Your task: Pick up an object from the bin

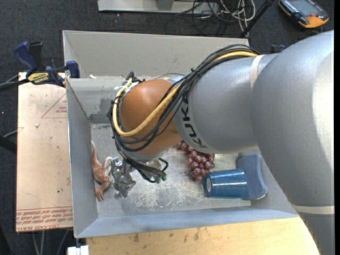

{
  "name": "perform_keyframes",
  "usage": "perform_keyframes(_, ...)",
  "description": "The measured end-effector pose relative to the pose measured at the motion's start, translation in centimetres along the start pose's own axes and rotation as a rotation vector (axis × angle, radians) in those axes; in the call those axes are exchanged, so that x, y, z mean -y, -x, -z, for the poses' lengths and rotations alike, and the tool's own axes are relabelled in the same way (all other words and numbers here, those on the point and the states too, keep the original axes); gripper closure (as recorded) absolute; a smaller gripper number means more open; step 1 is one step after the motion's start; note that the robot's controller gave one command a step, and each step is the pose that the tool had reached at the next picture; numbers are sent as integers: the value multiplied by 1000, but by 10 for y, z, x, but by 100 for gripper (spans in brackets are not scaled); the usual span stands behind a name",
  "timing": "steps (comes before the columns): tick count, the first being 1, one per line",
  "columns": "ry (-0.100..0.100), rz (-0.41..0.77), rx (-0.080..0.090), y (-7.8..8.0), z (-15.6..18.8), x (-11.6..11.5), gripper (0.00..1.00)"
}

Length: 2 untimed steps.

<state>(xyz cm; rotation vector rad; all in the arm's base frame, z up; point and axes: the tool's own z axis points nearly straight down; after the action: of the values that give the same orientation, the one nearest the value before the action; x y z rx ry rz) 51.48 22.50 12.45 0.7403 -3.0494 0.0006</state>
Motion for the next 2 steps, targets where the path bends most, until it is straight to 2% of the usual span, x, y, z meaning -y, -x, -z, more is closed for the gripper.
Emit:
perform_keyframes(1,2,197,7,26,26,33,100)
perform_keyframes(2,-2,49,7,15,36,34,100)
